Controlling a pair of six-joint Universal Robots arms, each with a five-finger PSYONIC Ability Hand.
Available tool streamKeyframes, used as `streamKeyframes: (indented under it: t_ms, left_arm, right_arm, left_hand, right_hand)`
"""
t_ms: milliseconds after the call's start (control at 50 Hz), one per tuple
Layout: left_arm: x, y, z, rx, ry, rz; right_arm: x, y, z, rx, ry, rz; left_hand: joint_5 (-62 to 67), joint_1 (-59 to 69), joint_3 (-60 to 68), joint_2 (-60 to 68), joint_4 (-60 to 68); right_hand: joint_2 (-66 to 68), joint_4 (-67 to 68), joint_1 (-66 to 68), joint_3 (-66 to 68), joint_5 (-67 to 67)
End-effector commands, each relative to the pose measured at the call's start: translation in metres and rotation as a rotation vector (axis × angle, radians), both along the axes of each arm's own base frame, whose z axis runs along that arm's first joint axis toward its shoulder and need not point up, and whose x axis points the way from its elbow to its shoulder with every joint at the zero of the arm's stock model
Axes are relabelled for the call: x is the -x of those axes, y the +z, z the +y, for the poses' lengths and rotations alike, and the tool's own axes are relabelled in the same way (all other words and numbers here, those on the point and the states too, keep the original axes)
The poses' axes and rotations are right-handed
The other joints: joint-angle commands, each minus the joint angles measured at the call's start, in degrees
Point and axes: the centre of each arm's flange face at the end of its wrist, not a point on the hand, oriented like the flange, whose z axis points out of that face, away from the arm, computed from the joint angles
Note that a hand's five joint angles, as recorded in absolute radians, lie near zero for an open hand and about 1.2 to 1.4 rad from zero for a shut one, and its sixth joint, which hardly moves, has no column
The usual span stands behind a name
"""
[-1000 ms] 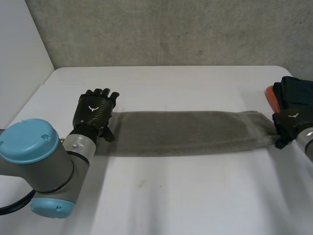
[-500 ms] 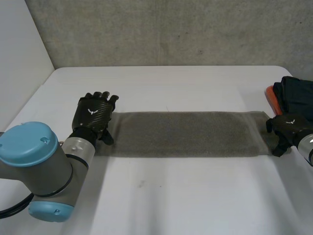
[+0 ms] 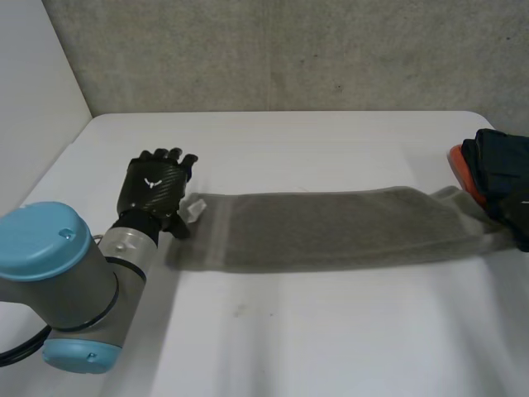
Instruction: Fold the laundry.
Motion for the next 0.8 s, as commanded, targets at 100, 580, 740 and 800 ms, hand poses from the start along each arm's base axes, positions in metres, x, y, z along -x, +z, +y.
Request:
streamKeyframes:
  t_ms: [100,580,740,800]
  left_arm:
    - [-0.017,0.033,-0.012,0.082,0.055,0.043]
    - [-0.07,0.055,-0.039,0.128,0.204,0.054]
    - [-0.065,0.045,-0.039,0.1,0.179,0.046]
    - [-0.057,0.038,-0.039,0.085,0.154,0.042]
  right_arm:
    - [-0.075,0.05,0.01,0.187,0.182,0.08]
    - [-0.376,0.008,0.164,0.353,1.212,-0.278]
    - [-0.38,-0.014,0.169,0.29,1.173,-0.286]
    - [-0.369,0.012,0.161,0.316,1.072,-0.295]
  left_hand:
    - [-1.67,-0.99,-2.2,-1.49,-1.71]
    - [-1.67,-0.99,-2.2,-1.49,-1.71]
    - [-1.67,-0.99,-2.2,-1.49,-1.71]
    - [-1.5,-0.82,-2.03,-1.33,-1.54]
  right_hand:
    - [12.31,11.76,24.05,12.16,14.32]
    - [12.31,11.76,24.05,12.16,14.32]
    - [-57.69,-58.24,-45.95,-57.84,-55.68]
    - [-57.69,-58.24,-45.95,-57.84,-55.68]
